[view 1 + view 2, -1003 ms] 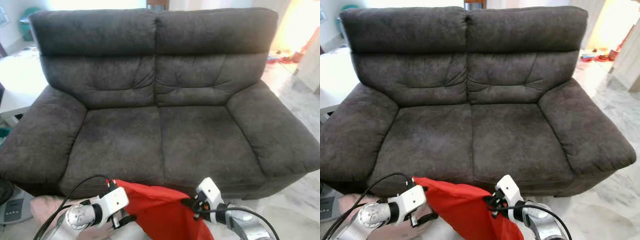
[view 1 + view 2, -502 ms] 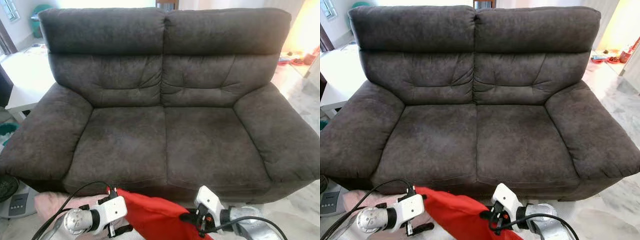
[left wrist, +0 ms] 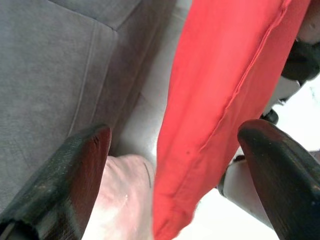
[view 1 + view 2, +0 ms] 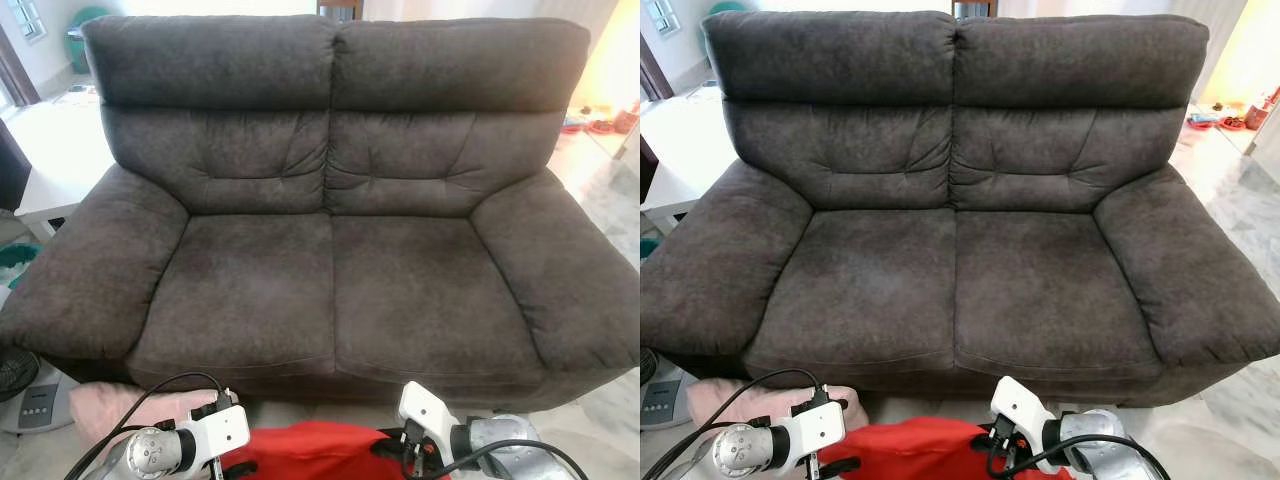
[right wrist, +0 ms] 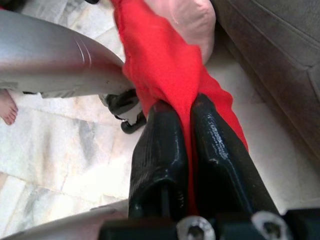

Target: Move the pillow to the sofa from floor

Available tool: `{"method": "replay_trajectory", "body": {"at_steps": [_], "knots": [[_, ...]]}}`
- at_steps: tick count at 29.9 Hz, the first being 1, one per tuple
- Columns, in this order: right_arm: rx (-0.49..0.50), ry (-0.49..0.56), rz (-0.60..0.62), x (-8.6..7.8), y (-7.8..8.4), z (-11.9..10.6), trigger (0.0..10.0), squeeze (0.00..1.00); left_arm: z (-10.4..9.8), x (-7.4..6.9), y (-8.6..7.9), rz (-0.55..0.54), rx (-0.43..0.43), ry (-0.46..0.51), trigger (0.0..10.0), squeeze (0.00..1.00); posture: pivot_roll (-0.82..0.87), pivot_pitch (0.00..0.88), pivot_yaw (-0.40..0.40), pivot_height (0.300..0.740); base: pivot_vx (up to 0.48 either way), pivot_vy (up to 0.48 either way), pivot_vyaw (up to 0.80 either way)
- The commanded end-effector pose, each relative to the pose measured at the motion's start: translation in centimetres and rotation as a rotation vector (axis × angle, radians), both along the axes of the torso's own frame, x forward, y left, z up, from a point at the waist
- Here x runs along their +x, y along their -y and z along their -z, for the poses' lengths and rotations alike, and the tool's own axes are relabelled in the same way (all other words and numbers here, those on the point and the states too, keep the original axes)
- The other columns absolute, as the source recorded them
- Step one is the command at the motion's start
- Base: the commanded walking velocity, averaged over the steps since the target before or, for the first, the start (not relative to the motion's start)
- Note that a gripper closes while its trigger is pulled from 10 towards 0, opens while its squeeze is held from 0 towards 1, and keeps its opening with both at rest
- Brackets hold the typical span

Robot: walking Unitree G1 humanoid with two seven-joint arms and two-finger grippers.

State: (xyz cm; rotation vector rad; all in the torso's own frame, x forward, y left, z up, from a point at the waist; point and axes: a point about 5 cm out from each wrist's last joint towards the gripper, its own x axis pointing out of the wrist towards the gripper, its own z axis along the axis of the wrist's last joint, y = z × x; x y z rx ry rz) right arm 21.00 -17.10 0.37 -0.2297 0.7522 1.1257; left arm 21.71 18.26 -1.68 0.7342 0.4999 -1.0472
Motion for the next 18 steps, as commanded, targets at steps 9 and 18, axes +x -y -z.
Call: {"method": "replay_trajectory", "body": {"at_steps": [9,18], "knots": [[0.034,0.169,-0.005,2.3,-0.2,-2.7,10.0,0.00,0.3,-0.1,-0.6,-0.009,0.008,0.005,10.0,0.00,0.09,0.000,-0.036,0.740,0.000,0.000,0.00],[0.025,0.220,0.008,3.5,-0.4,-3.9,10.0,0.00,0.1,0.4,-0.6,-0.024,-0.001,0.038,10.0,0.00,0.10,0.000,-0.037,0.740,0.000,0.000,0.00]]}}
